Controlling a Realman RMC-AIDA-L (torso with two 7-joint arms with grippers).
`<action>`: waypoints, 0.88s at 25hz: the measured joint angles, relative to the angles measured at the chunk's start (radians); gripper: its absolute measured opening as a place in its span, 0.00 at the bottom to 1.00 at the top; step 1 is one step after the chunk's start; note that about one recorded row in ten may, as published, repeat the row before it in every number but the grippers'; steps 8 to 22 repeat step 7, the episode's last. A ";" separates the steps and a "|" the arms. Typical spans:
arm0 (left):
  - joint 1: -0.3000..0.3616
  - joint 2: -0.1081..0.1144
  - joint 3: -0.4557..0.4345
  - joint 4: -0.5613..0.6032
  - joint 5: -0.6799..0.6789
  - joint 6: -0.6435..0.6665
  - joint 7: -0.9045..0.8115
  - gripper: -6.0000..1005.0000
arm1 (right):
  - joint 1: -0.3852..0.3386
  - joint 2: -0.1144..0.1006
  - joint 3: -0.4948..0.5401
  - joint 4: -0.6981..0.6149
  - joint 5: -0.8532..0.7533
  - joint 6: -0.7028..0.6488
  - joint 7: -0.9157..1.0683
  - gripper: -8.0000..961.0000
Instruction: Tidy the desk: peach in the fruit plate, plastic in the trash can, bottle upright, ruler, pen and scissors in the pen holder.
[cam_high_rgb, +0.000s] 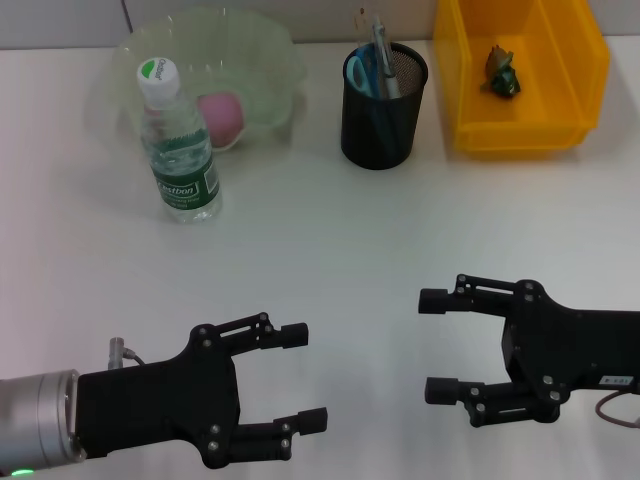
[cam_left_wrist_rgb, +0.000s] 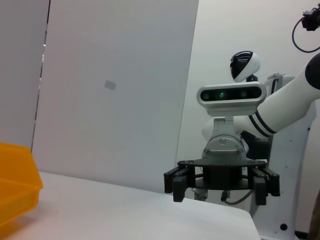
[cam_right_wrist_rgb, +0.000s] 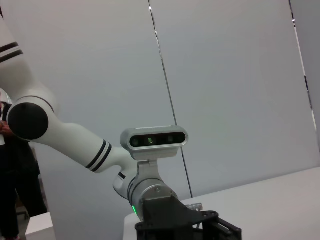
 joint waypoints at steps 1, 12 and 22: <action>0.000 0.000 0.000 0.000 0.000 0.000 0.000 0.78 | 0.001 0.000 0.000 -0.001 0.000 0.003 0.000 0.86; -0.002 -0.003 -0.021 0.000 0.001 -0.001 -0.005 0.78 | 0.013 0.001 0.000 0.000 0.001 0.007 -0.004 0.86; -0.002 -0.003 -0.021 0.000 0.001 -0.001 -0.005 0.78 | 0.013 0.001 0.000 0.000 0.001 0.007 -0.004 0.86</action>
